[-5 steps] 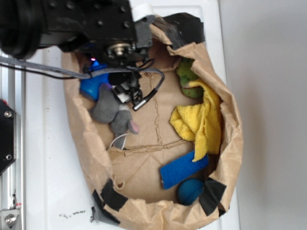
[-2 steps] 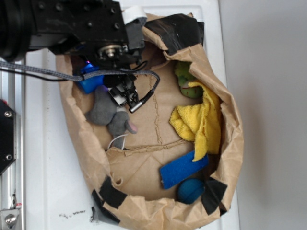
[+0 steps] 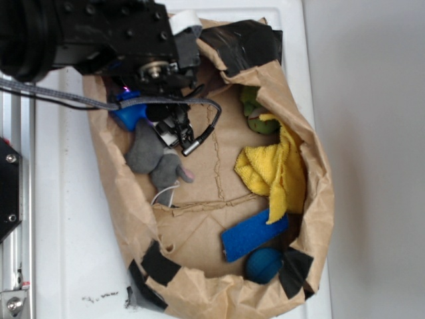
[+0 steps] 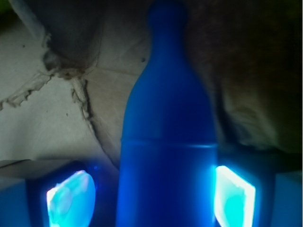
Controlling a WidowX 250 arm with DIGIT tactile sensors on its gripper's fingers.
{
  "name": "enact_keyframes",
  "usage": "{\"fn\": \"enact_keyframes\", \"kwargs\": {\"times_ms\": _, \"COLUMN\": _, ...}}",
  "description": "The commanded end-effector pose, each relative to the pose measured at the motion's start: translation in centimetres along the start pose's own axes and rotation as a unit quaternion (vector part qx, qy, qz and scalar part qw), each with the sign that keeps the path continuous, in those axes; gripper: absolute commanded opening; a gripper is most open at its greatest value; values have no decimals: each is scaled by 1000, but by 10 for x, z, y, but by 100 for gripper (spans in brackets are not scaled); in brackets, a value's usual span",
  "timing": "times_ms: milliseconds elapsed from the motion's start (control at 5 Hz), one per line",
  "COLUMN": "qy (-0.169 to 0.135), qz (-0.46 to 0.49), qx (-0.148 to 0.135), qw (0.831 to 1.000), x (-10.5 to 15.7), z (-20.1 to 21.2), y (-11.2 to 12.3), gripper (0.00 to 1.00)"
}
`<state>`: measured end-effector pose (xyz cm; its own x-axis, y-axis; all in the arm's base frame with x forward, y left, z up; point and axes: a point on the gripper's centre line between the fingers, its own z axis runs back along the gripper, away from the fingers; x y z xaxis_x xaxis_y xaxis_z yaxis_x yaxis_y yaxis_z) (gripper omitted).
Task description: Grab the blue bottle.
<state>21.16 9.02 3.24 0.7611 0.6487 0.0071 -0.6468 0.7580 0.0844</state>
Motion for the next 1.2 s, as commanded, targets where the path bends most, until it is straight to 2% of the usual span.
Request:
{"fn": "enact_keyframes", "kwargs": {"times_ms": 0, "qy": -7, "qz": 15, "qx": -25, "qw": 1000, "x": 5, "z": 7, "y": 14, "gripper": 0}}
{"fn": "enact_keyframes", "kwargs": {"times_ms": 200, "qy": 8, "qz": 6, "qx": -30, "qw": 1000, "x": 6, "z": 23, "y": 10, "gripper": 0}}
{"fn": "enact_keyframes", "kwargs": {"times_ms": 400, "qy": 11, "qz": -29, "qx": -27, "qw": 999, "x": -1, "z": 53, "y": -1, "gripper": 0}}
{"fn": "enact_keyframes", "kwargs": {"times_ms": 600, "qy": -7, "qz": -68, "qx": -31, "qw": 997, "x": -14, "z": 79, "y": -17, "gripper": 0}}
{"fn": "enact_keyframes", "kwargs": {"times_ms": 800, "qy": -45, "qz": -165, "qx": -39, "qw": 985, "x": -31, "z": 91, "y": -34, "gripper": 0}}
{"fn": "enact_keyframes", "kwargs": {"times_ms": 1000, "qy": -52, "qz": -201, "qx": -55, "qw": 977, "x": -34, "z": 106, "y": -45, "gripper": 0}}
